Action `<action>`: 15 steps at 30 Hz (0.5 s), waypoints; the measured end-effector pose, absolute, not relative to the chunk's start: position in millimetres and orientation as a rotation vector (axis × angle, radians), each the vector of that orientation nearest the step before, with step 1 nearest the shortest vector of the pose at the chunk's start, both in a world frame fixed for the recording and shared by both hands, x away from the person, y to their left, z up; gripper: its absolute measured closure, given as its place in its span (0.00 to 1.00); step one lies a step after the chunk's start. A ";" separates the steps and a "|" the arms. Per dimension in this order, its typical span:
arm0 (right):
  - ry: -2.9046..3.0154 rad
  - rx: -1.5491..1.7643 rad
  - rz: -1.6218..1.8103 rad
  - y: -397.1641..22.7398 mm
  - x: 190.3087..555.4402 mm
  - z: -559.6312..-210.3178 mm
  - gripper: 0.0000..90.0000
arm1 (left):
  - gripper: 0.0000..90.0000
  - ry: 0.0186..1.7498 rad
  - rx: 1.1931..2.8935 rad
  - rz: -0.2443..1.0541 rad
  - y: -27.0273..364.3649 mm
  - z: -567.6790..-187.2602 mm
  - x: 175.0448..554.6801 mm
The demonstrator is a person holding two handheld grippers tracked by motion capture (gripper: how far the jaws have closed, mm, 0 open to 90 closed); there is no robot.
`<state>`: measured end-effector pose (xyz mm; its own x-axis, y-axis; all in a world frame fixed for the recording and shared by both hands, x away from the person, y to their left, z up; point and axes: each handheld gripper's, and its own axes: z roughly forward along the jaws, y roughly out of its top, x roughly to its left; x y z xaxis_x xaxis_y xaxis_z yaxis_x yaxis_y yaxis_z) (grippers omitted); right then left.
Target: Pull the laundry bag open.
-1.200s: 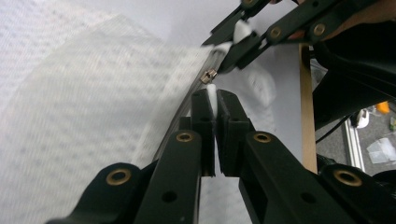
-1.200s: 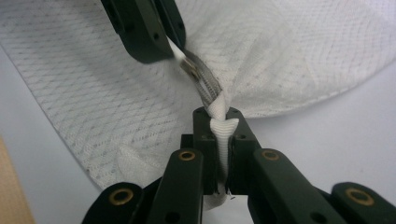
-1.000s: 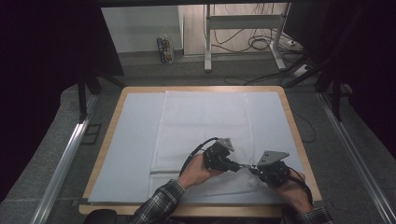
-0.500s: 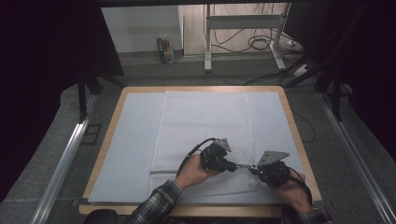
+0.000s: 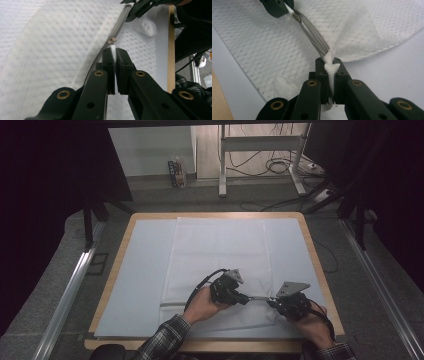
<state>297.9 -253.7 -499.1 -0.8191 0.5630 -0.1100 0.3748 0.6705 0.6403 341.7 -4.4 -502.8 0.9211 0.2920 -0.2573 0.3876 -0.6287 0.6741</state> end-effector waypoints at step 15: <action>2.571 0.755 0.896 -254.9 298.1 -498.4 0.94 | 0.97 0.564 2.263 -0.147 23.9 -507.3 341.6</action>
<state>298.1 -254.9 -498.4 -0.8115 0.5724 -0.1173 0.3754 0.6646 0.6460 341.6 23.9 -507.3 0.8946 0.3506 -0.2771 0.4412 -0.5946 0.6722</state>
